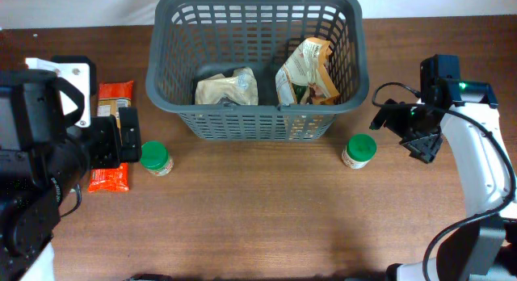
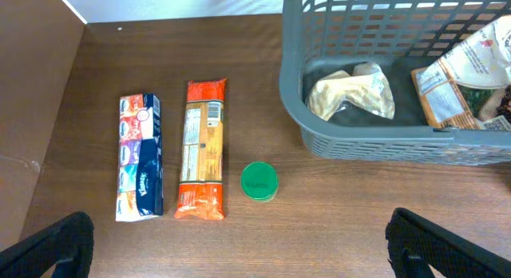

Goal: Pack container

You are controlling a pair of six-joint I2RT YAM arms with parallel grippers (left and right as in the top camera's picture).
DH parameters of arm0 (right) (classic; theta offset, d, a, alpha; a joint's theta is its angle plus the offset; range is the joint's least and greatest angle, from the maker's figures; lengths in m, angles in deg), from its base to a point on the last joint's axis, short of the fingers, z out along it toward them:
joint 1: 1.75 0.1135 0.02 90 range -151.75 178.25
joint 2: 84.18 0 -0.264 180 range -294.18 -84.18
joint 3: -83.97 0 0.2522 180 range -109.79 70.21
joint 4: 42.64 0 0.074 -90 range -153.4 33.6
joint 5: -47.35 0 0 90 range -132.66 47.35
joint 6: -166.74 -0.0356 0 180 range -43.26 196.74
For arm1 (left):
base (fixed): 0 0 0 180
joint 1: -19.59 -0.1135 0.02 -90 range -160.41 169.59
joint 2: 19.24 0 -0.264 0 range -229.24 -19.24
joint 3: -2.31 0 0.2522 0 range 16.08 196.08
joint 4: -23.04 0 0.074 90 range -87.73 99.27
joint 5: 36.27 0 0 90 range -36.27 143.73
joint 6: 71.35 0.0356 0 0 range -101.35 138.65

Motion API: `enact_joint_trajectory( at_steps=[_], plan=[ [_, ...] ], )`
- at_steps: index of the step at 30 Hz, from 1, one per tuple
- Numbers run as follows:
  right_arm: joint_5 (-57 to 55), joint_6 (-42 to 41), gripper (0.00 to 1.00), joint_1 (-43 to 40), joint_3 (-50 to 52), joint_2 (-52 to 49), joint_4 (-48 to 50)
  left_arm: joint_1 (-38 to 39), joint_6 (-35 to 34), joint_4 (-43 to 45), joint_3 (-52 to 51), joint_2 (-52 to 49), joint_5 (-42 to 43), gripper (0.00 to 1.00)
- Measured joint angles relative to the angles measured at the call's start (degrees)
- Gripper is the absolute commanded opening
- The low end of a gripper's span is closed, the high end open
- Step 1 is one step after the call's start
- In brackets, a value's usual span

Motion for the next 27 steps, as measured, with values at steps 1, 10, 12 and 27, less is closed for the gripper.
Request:
enact_joint_trajectory(
  at_steps=[1,10,12,27],
  plan=[
    [0.11,-1.36,0.99,0.0,0.0,0.0,-0.04,0.0,0.0,0.0,0.0,0.0,0.0,0.99],
    [0.13,-14.64,0.99,1.22,0.0,0.0,-0.5,0.0,0.0,0.0,0.0,0.0,0.0,0.99],
    [0.17,-18.78,0.99,2.05,0.04,0.02,-0.42,0.0,-0.02,0.0,0.0,0.0,0.0,0.99],
    [2.14,-40.81,0.99,4.26,5.14,0.04,1.84,0.0,0.0,0.02,0.0,0.0,0.2,0.99]
  ],
)
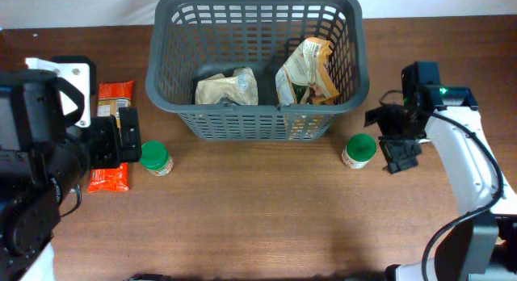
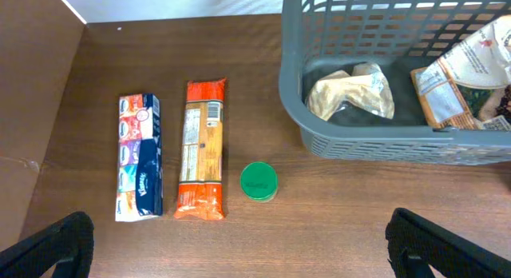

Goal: Pack container

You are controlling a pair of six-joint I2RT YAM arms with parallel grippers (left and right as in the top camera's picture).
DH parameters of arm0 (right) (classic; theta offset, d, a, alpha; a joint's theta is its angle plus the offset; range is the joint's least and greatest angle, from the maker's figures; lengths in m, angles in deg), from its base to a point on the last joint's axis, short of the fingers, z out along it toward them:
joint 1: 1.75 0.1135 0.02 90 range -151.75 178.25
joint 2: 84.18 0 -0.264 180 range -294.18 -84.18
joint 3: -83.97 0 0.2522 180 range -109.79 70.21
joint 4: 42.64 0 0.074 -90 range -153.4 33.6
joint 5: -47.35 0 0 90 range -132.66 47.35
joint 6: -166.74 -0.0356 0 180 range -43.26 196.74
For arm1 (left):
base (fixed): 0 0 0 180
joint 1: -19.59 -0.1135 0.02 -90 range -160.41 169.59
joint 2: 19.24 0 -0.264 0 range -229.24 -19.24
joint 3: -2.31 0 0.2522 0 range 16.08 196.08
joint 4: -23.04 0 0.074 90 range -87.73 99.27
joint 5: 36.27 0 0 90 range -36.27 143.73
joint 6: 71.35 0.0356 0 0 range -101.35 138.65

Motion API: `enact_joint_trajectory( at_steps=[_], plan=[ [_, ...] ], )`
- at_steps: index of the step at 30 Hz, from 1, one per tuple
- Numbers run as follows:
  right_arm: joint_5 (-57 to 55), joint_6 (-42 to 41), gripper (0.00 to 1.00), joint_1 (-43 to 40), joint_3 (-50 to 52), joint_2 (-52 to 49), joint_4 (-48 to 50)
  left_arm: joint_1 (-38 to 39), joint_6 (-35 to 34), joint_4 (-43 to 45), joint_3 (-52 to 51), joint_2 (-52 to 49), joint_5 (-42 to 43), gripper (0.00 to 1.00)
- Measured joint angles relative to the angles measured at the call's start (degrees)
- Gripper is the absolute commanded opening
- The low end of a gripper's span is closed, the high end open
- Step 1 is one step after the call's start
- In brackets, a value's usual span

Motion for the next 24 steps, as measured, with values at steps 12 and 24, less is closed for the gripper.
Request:
enact_joint_trajectory(
  at_steps=[12,24],
  plan=[
    [-0.07,-8.07,0.99,0.0,3.34,0.0,2.91,0.0,-0.02,-0.02,0.0,0.0,0.07,0.99],
    [-2.08,-9.6,0.99,0.02,3.37,0.0,4.48,0.0,-0.02,-0.02,0.0,0.0,0.07,0.99]
  ],
)
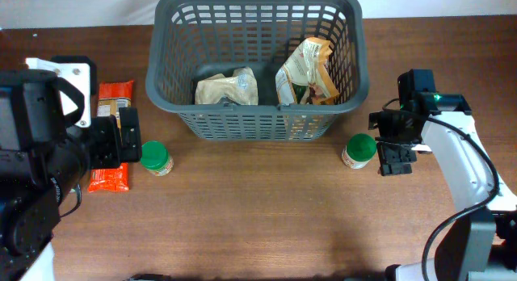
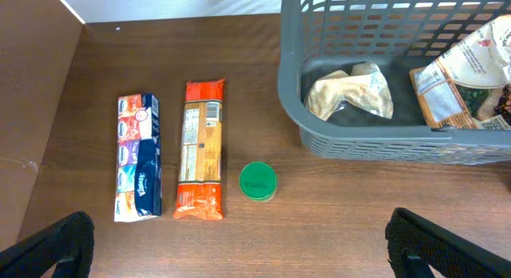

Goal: Pack container

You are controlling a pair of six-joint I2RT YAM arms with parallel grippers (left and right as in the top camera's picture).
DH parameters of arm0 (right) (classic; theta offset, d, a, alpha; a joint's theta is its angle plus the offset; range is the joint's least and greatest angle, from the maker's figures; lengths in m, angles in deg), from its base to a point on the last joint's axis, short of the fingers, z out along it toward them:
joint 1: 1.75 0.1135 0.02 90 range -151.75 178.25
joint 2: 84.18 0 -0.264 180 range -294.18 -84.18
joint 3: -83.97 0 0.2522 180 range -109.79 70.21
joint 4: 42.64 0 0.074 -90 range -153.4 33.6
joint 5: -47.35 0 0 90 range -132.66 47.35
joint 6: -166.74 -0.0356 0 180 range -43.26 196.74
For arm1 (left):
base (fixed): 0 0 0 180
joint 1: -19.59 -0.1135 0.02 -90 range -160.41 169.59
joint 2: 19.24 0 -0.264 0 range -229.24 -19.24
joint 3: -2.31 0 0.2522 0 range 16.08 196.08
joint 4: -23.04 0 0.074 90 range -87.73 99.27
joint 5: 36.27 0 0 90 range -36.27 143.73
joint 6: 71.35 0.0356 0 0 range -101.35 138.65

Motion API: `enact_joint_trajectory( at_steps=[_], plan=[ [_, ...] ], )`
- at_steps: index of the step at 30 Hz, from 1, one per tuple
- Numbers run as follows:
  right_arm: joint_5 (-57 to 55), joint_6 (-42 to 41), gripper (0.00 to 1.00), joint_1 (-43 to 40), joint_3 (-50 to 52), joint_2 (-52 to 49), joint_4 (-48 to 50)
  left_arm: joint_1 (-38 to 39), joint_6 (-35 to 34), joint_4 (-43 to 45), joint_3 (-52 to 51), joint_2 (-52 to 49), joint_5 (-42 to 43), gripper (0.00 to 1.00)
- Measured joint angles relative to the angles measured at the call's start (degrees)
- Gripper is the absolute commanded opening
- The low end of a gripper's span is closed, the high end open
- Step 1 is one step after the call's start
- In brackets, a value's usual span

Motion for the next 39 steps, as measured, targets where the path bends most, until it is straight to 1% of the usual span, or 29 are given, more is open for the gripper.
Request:
enact_joint_trajectory(
  at_steps=[10,20,39],
  plan=[
    [-1.9,-0.22,0.99,0.35,0.0,-0.02,1.51,0.0,0.0,0.0,0.0,0.0,0.0,0.99],
    [-1.97,-2.32,0.99,4.46,0.0,-3.21,3.04,0.0,0.02,0.0,0.0,0.0,0.04,0.99],
    [-2.16,-2.75,0.99,4.55,0.0,-8.0,3.52,0.0,0.02,0.0,0.0,0.0,0.17,0.99]
  ],
)
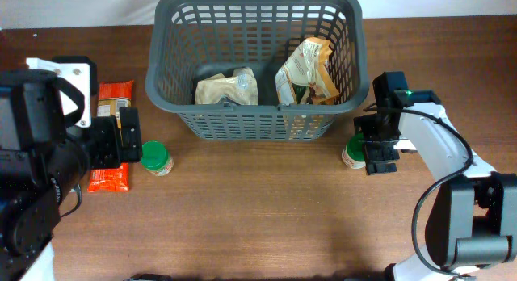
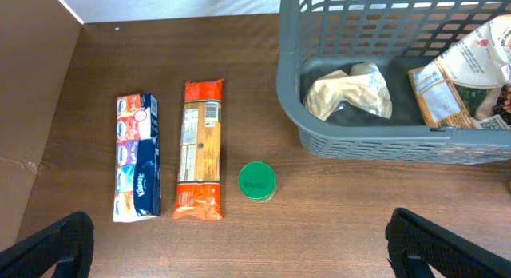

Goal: Pack container
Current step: 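Lower the right gripper around the jar and close on it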

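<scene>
The grey basket (image 1: 255, 119) stands at the back middle with a pale bag (image 1: 226, 89) and a brown-and-white bag (image 1: 307, 71) inside. A green-lidded jar (image 1: 350, 154) sits right of the basket's front corner. My right gripper (image 1: 365, 146) is over it, fingers spread to either side, hiding most of the lid. A second green-lidded jar (image 2: 257, 181) stands left of the basket, beside an orange pasta packet (image 2: 200, 160) and a tissue pack (image 2: 137, 156). My left gripper (image 2: 243, 250) hangs high above them, open and holding nothing.
The left arm's bulk (image 1: 40, 152) covers the table's left edge in the overhead view and hides the tissue pack there. The basket's front wall is close behind the right gripper. Bare brown table (image 1: 258, 216) stretches along the front.
My right gripper has moved left from just beside the right jar to over it, now covering most of the lid. The left arm and all the items are unchanged.
My right gripper was well right of the right jar, near the table's right side. At each later moment it stood closer to the jar, and it now straddles it. The left gripper stayed open above the left-hand items throughout.
</scene>
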You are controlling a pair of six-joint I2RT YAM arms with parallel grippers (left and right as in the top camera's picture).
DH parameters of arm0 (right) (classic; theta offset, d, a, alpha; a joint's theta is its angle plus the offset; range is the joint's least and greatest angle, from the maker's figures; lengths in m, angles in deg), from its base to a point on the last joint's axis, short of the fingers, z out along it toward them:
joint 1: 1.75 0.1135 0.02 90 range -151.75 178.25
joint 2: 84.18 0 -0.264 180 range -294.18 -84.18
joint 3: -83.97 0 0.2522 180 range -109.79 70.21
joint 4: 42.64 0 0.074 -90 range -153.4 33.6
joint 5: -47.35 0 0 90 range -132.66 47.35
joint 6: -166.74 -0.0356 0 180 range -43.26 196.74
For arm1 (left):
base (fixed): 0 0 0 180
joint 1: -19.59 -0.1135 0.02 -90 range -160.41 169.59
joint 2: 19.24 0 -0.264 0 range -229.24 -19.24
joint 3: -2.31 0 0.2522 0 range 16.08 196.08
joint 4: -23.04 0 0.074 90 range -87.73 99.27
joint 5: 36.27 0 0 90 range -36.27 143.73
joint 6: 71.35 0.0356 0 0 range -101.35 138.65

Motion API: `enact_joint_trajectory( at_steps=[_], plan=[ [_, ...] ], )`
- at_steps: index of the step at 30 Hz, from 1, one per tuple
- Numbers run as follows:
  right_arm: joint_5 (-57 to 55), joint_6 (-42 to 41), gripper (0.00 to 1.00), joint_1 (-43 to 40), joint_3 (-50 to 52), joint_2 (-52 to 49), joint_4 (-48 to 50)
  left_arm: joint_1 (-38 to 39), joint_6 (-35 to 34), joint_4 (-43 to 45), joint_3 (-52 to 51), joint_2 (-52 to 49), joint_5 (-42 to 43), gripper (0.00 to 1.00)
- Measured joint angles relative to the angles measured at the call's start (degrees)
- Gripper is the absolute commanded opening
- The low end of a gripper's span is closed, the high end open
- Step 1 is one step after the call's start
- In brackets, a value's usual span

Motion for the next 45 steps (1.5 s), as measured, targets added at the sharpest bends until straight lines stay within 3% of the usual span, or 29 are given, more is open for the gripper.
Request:
enact_joint_trajectory(
  at_steps=[45],
  plan=[
    [-2.08,-0.02,0.99,2.56,0.0,-3.58,3.8,0.0,0.0,0.0,0.0,0.0,0.0,0.99]
  ],
)
